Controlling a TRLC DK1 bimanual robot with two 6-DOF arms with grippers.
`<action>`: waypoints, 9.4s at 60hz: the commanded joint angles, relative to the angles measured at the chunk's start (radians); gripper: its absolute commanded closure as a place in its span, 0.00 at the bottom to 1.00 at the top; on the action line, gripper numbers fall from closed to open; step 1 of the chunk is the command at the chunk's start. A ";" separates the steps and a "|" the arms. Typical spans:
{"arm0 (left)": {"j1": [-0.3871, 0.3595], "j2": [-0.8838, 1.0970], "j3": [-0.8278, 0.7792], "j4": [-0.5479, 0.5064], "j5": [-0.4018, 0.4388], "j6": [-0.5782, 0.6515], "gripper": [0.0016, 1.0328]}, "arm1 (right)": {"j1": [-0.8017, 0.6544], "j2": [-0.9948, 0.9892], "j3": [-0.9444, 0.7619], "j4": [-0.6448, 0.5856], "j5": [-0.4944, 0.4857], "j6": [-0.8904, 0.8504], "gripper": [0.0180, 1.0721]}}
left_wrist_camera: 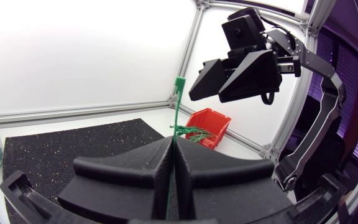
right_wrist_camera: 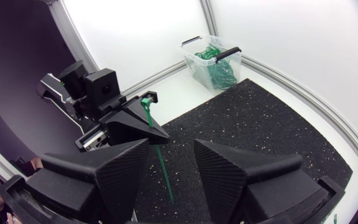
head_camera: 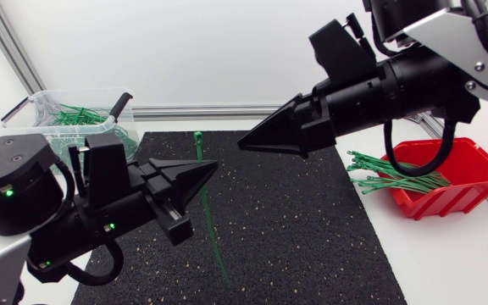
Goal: Take a green cable tie from the red box, thread the tail through the head to close it, then place it in the transparent bin on the left.
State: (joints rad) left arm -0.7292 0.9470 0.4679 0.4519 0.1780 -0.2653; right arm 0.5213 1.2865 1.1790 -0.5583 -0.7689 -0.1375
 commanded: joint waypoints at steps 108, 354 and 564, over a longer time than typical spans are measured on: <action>0.017 -0.024 -0.017 -0.087 0.296 -0.072 0.96 | 0.123 0.103 -0.001 -0.003 -0.162 -0.332 0.88; 0.226 0.091 0.086 -0.018 0.626 -0.112 0.96 | 0.125 0.140 -0.114 0.012 -0.070 -0.277 0.74; 0.271 0.142 0.083 0.064 0.710 -0.221 0.94 | 0.118 0.109 -0.145 0.034 -0.040 -0.215 0.95</action>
State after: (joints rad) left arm -0.4526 1.0977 0.5453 0.4992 0.8783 -0.4648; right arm 0.6395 1.4097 1.0588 -0.5369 -0.8108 -0.3664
